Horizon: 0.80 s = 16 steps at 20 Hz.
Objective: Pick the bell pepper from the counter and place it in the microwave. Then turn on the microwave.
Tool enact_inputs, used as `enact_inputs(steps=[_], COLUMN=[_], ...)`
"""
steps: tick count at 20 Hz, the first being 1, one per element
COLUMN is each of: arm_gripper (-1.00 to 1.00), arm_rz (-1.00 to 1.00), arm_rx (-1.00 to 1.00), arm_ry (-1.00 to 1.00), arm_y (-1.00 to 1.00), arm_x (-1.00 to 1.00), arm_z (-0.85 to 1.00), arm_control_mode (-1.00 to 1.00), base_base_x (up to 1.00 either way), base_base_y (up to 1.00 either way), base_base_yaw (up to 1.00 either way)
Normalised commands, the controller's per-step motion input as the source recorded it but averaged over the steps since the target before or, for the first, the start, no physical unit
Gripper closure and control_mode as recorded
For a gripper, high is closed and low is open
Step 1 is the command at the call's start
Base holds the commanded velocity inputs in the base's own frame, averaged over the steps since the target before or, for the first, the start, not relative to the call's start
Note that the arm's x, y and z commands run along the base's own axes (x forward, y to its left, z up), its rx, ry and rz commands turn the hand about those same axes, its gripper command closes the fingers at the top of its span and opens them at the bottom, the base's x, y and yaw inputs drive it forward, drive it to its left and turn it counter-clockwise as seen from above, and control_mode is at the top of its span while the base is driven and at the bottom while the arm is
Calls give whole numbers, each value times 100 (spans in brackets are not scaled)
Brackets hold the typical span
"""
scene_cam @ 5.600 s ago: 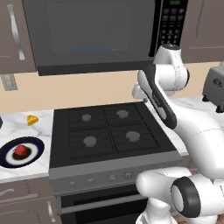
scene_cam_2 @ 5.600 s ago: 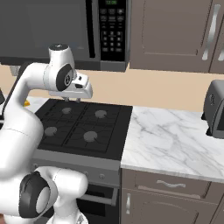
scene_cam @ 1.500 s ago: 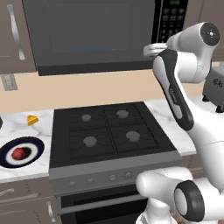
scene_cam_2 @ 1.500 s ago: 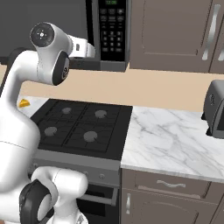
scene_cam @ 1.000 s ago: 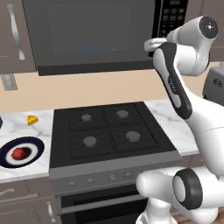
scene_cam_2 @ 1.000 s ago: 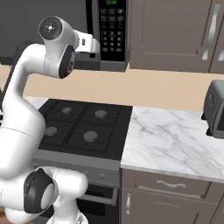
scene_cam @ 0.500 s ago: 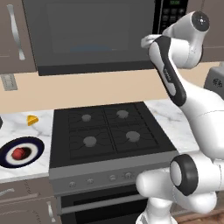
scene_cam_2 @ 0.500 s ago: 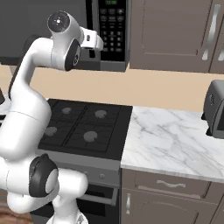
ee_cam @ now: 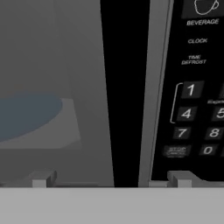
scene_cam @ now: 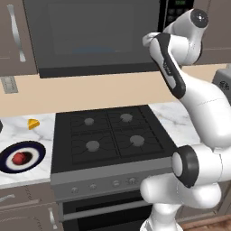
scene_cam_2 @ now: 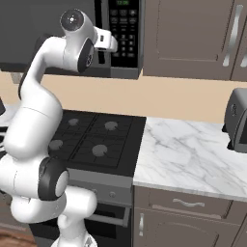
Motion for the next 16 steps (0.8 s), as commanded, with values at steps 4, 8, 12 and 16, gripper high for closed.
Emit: enact_inputs(steps=[4, 8, 12, 16], arm_gripper=[-100, -100, -100, -100], arm_rz=[0, 0, 0, 0], arm_rx=[0, 0, 0, 0], arm_ry=[0, 0, 0, 0], arm_y=[-3, -2, -3, -3], arm_x=[33, 32, 30, 29], arm_z=[0, 0, 0, 0], arm_control_mode=[-100, -100, -100, -100], base_base_x=[0, 0, 0, 0], base_base_y=[0, 0, 0, 0], base_base_yaw=[0, 0, 0, 0])
